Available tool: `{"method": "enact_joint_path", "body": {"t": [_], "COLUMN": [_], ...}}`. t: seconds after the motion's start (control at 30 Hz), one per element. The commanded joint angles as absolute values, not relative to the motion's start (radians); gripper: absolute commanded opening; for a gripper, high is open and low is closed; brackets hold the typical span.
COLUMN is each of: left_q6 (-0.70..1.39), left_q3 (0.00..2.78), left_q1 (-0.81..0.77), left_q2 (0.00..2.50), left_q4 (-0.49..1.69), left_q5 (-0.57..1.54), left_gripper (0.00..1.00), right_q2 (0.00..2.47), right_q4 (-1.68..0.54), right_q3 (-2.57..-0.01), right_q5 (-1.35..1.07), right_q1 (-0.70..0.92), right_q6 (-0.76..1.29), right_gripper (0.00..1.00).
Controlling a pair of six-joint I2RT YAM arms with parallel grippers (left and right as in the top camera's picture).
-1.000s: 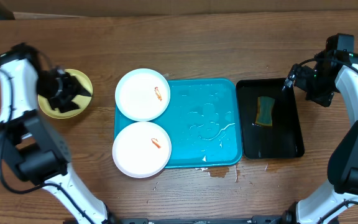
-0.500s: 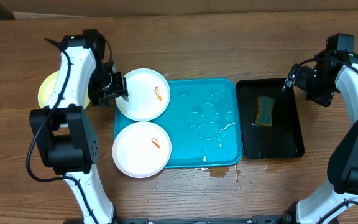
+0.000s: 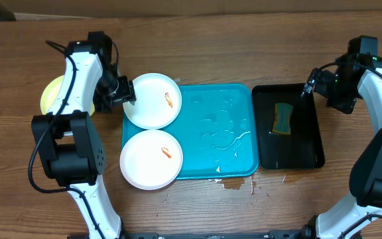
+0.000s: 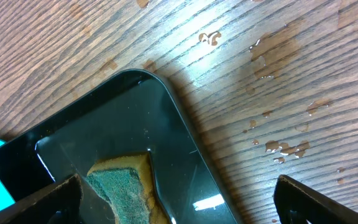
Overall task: Clean dirty plates on tray and stack at the side
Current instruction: 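Move left gripper to the rim of the upper white plate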
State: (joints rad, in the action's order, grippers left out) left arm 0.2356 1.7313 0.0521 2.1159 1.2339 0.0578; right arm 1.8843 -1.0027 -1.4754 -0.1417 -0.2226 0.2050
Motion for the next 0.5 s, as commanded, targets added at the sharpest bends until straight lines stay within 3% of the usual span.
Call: {"method": "enact_joint_path", "body": {"t": [0.0, 0.47], "left_q6": [0.259, 0.258], "left_q3": [1.678, 1.664], "left_q1": [0.049, 0.020], "left_q2": [2.114, 2.114], "left_q4": [1.208, 1.133], "left_q5": [0.045, 0.078], "left_gripper": [0.71, 0.60], "right_q2": [1.876, 1.876], "right_q4": [-0.997, -0.997], "right_q3": [-1.487, -1.487], "right_q5": [-0.142, -0.142], "right_q1": [-0.225, -0.225], "right_q6": [0.207, 0.207], "right_gripper": [1.00, 1.00]}}
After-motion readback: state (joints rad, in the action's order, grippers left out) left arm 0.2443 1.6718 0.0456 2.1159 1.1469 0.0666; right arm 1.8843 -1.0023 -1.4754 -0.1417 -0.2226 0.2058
